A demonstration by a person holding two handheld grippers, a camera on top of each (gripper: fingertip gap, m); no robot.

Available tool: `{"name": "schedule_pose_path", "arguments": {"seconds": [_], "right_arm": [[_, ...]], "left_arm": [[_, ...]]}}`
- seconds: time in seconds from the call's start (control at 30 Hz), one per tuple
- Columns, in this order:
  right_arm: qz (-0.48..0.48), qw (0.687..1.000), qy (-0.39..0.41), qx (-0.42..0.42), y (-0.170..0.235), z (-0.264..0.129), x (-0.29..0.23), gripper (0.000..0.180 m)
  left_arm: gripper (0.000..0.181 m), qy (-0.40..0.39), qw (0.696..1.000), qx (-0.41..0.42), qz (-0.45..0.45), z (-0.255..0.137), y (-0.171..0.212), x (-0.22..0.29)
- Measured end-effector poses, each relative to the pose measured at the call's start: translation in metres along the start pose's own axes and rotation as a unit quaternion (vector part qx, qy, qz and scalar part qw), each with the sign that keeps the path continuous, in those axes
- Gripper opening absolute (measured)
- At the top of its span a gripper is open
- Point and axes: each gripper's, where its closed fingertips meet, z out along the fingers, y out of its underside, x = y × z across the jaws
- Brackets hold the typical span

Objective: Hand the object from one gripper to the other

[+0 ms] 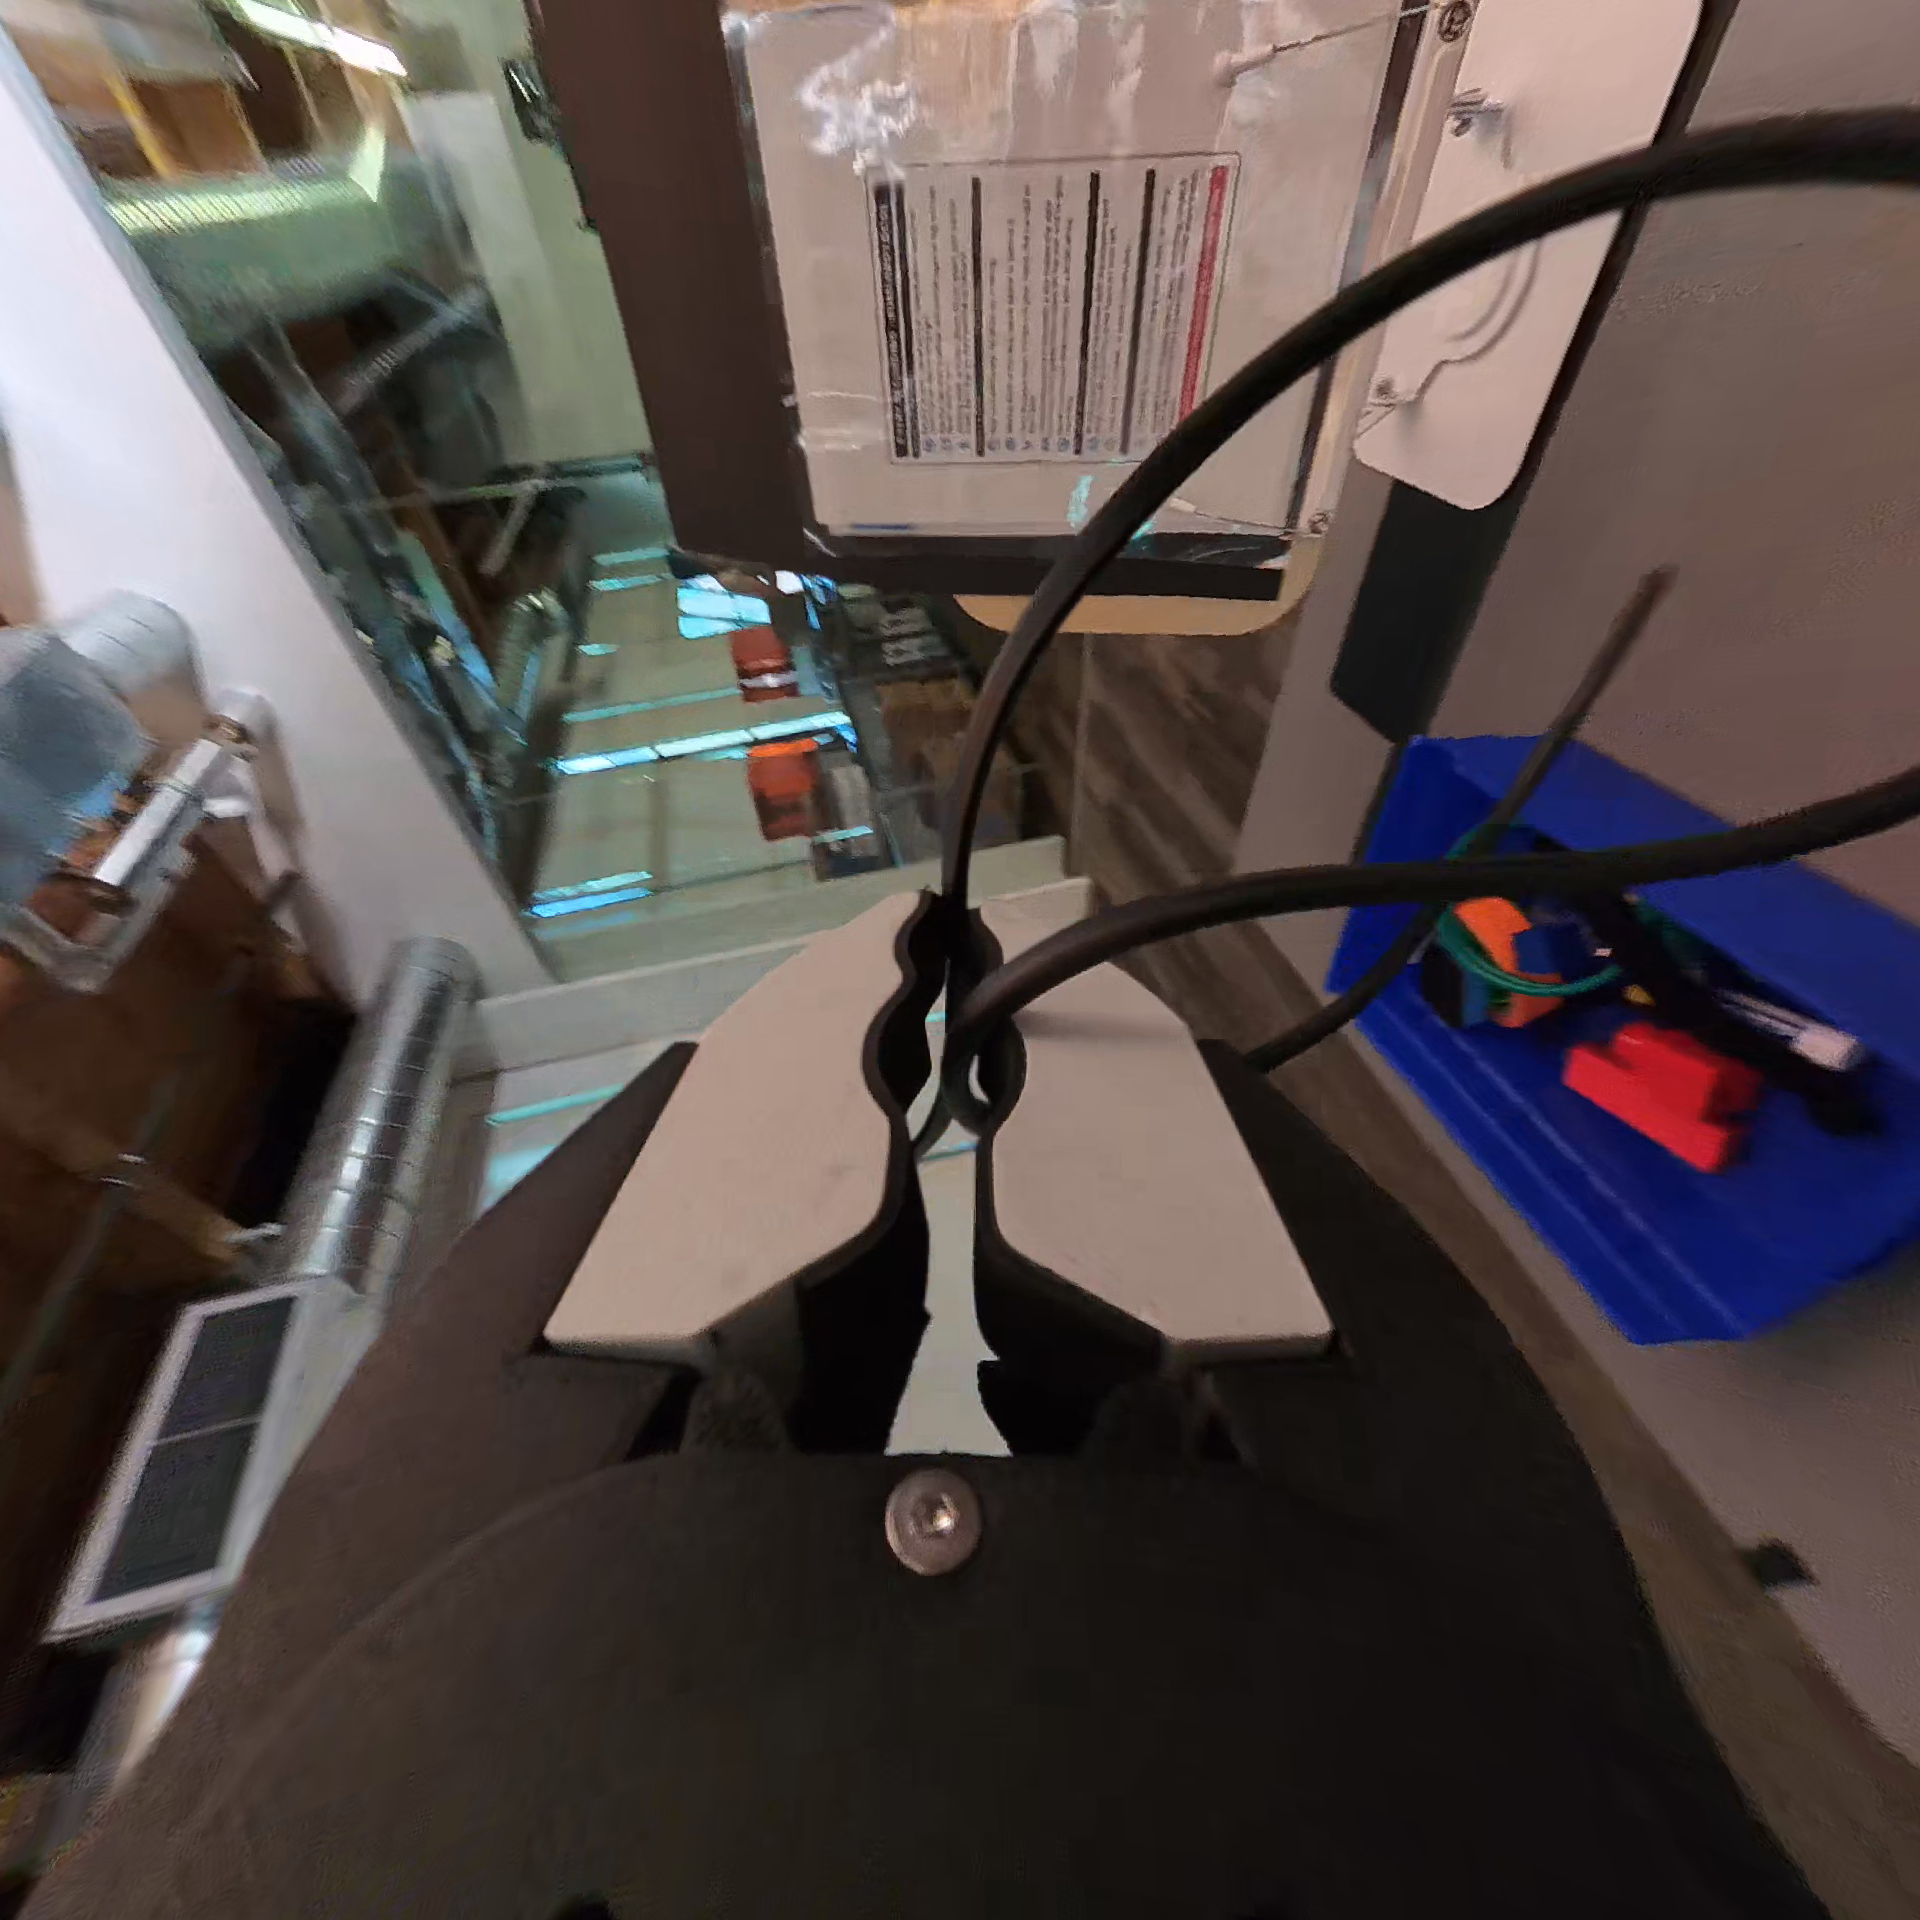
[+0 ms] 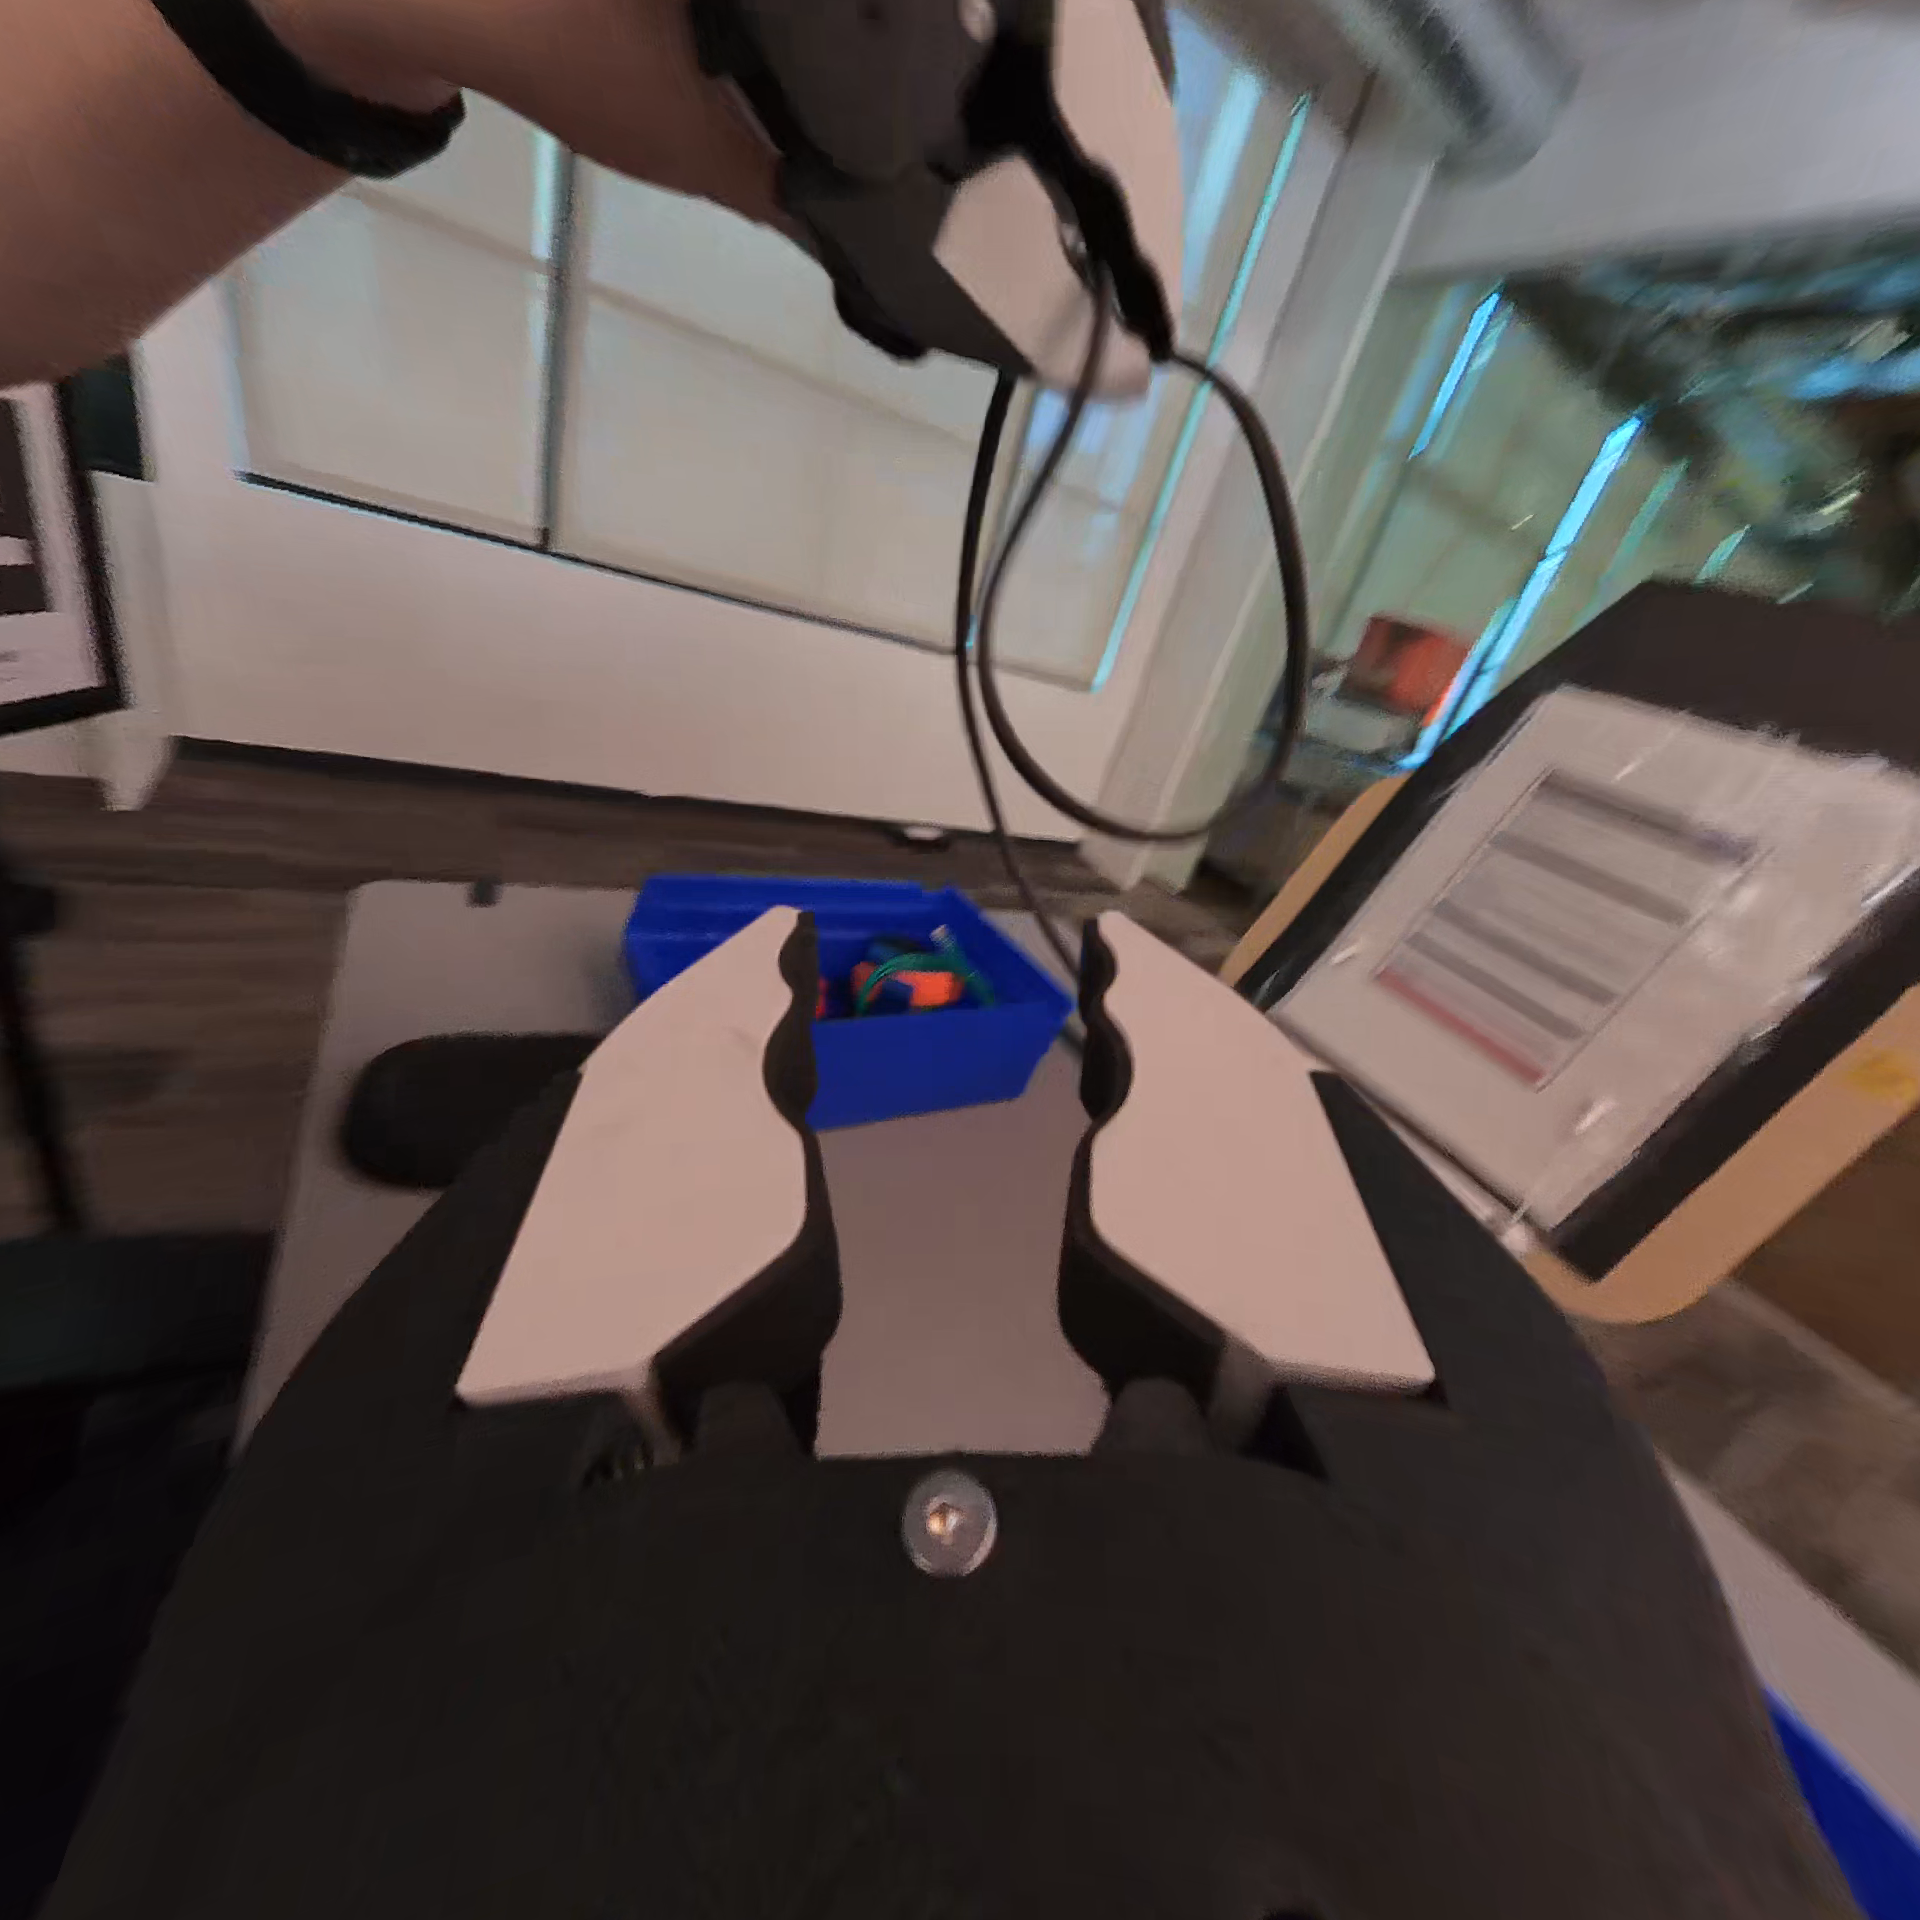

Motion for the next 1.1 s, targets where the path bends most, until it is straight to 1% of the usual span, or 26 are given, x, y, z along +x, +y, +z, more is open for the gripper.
{"name": "schedule_pose_path", "arguments": {"seconds": [0.03, 0.1, 0.2, 0.27, 0.3, 0.4, 0.47, 0.57, 0.67, 0.8, 0.9, 1.0, 1.1], "right_arm": [[-0.021, 0.999, 0.030, 0.009, -0.010, 0.008, -0.004, 0.050], [-0.060, 0.995, 0.075, 0.023, -0.029, 0.023, -0.012, 0.061], [-0.138, 0.978, 0.149, 0.041, -0.055, 0.043, -0.011, 0.076], [-0.174, 0.969, 0.169, 0.041, -0.065, 0.056, -0.009, 0.081], [-0.163, 0.972, 0.164, 0.032, -0.064, 0.065, -0.008, 0.086], [-0.075, 0.988, 0.133, 0.001, -0.048, 0.090, -0.004, 0.101], [-0.043, 0.991, 0.127, -0.008, -0.039, 0.099, -0.001, 0.104], [0.009, 0.995, 0.097, -0.003, -0.034, 0.111, -0.010, 0.104], [0.000, 0.992, 0.129, 0.001, -0.036, 0.118, -0.010, 0.101], [-0.033, 0.982, 0.184, -0.010, -0.032, 0.125, -0.003, 0.079], [-0.038, 0.977, 0.209, -0.014, -0.030, 0.128, 0.002, 0.074], [-0.017, 0.979, 0.205, -0.004, -0.033, 0.132, 0.000, 0.072], [0.035, 0.986, 0.164, 0.016, -0.039, 0.137, -0.012, 0.071]], "left_arm": [[0.003, 0.013, 1.000, -0.011, -0.019, 0.000, 0.000, 0.000], [0.003, 0.033, 0.998, -0.033, -0.048, 0.000, 0.000, 0.001], [0.003, 0.071, 0.992, -0.070, -0.080, -0.001, 0.002, 0.008], [0.003, 0.112, 0.986, -0.084, -0.093, -0.004, -0.001, 0.018], [0.003, 0.132, 0.982, -0.094, -0.099, -0.005, -0.001, 0.024], [0.003, 0.167, 0.972, -0.133, -0.100, -0.010, 0.003, 0.034], [0.003, 0.181, 0.966, -0.157, -0.094, -0.013, 0.005, 0.040], [0.003, 0.184, 0.961, -0.183, -0.093, -0.015, 0.007, 0.043], [0.003, 0.187, 0.956, -0.198, -0.110, -0.015, 0.006, 0.045], [0.003, 0.209, 0.943, -0.211, -0.152, -0.018, 0.005, 0.049], [0.003, 0.225, 0.927, -0.245, -0.172, -0.021, 0.014, 0.052], [0.003, 0.235, 0.914, -0.269, -0.195, -0.021, 0.020, 0.054], [0.003, 0.239, 0.903, -0.284, -0.214, -0.020, 0.025, 0.054]]}}
